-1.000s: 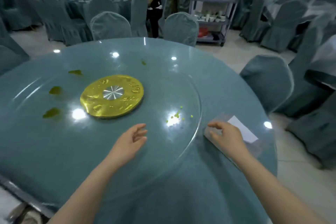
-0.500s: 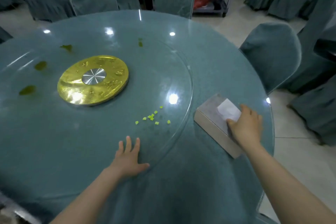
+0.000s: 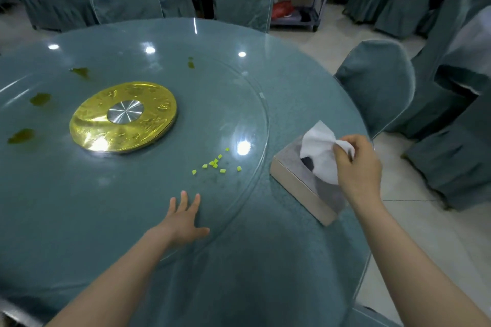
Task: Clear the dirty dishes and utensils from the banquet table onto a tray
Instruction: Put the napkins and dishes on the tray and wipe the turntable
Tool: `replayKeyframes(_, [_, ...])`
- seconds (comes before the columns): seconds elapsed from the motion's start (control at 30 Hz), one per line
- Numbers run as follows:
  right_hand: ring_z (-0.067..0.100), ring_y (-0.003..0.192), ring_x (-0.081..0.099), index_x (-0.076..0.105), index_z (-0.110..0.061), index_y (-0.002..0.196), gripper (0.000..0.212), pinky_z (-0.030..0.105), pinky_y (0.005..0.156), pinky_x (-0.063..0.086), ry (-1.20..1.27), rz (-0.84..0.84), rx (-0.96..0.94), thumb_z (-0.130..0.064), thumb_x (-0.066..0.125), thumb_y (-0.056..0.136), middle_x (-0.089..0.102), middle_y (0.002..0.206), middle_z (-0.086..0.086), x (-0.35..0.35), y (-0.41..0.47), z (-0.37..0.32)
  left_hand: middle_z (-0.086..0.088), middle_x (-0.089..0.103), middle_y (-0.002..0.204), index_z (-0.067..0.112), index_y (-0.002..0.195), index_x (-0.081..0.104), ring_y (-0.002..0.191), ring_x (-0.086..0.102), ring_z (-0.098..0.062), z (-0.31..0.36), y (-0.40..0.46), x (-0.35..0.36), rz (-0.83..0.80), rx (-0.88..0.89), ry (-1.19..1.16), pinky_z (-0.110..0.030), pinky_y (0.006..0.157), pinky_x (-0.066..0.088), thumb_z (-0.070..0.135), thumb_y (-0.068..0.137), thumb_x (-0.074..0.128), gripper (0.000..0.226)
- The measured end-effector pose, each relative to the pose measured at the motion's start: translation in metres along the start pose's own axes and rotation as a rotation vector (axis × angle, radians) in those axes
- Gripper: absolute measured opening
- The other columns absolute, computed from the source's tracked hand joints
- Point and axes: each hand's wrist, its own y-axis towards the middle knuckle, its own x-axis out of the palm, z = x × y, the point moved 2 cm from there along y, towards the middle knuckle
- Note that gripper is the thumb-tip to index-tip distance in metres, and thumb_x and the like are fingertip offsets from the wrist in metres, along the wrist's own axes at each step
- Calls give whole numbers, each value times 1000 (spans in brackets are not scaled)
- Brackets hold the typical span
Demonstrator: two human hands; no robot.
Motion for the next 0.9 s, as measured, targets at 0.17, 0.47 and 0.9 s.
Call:
replayKeyframes(0.17, [-13, 70, 53, 62, -37, 103, 31, 1, 65, 38, 102, -335, -20, -18, 69, 81, 60, 86, -28, -9, -14, -16, -4, -22, 158, 29, 151, -10, 145, -16, -31, 13, 7, -9, 42, 42, 46, -45, 117, 13, 52, 88, 52, 91])
replayKeyframes(0.47, [24, 98, 55, 73, -17, 83, 10, 29, 82, 40, -354, -300, 66, -23, 65, 83, 66, 98, 2, 16, -32, 34, -4, -18, 159, 29, 152, -5, 147, -11, -27, 31, 21, -16, 65, 92, 53, -43, 118, 15, 47, 89, 53, 87])
replayKeyframes(0.9, [24, 65, 54, 63, -12, 76, 17, 28, 54, 34, -246, -350, 47, -20, 55, 89, 60, 66, 2, 49, -28, 39, 0, -13, 160, 26, 153, 3, 147, -7, -22, 42, 35, -22, 83, 139, -9, -40, 116, 17, 45, 91, 53, 82])
